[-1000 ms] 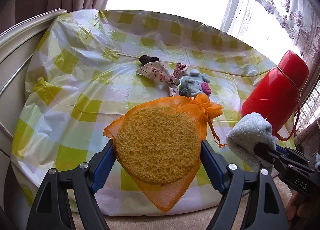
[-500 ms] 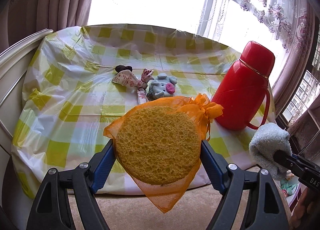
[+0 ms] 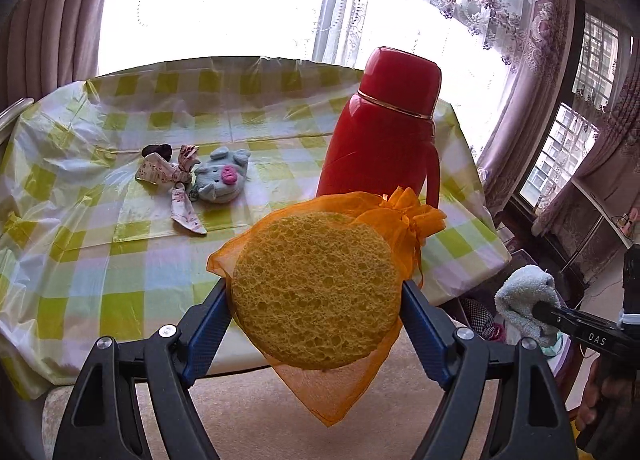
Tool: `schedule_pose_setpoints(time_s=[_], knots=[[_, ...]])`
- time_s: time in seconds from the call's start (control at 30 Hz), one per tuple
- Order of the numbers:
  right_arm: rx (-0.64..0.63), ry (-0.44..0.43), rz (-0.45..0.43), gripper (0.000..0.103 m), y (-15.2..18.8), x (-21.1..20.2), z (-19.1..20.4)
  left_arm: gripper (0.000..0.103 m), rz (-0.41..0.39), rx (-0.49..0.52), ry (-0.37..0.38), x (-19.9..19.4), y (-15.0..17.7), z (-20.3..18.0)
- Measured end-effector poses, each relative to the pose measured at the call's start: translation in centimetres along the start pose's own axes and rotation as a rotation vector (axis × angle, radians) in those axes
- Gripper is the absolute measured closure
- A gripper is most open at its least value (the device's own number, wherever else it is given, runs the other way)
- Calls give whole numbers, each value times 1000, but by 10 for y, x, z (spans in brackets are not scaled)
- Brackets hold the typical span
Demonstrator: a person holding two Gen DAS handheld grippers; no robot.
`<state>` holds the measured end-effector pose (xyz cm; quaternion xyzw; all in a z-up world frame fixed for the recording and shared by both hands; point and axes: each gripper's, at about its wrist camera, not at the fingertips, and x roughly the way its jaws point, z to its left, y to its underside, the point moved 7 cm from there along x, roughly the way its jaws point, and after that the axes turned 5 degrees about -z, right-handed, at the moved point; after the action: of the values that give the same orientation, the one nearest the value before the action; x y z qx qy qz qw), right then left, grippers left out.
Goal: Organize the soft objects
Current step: 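Carry both items to the box and open the right tool to drop the towel, then lower the orange mesh bag into the box and open the left tool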
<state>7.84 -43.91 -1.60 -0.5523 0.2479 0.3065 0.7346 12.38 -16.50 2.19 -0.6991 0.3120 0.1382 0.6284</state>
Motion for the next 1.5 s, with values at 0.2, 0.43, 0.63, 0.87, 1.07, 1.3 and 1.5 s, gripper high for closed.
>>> schedule_pose_setpoints(time_s=[0.2, 0.43, 0.63, 0.87, 1.07, 1.3, 1.5], knots=[[58, 72, 26, 69, 13, -5, -41, 21, 9, 35, 56, 3, 2, -32], [72, 108, 153, 35, 43, 9, -58, 21, 14, 86, 125, 7, 0, -70], [88, 128, 190, 30, 56, 8, -72, 21, 32, 139, 204, 18, 1, -114], [153, 236, 113, 25, 36, -11, -113, 21, 57, 212, 312, 40, -1, -178], [182, 264, 108, 24, 34, -17, -131, 21, 81, 252, 395, 59, -5, -232], [205, 259, 114, 24, 40, -16, -138, 21, 96, 300, 482, 80, -11, -295], [219, 254, 119, 24, 42, -14, -141, 8, 156, 282, 530, 116, -7, -331]])
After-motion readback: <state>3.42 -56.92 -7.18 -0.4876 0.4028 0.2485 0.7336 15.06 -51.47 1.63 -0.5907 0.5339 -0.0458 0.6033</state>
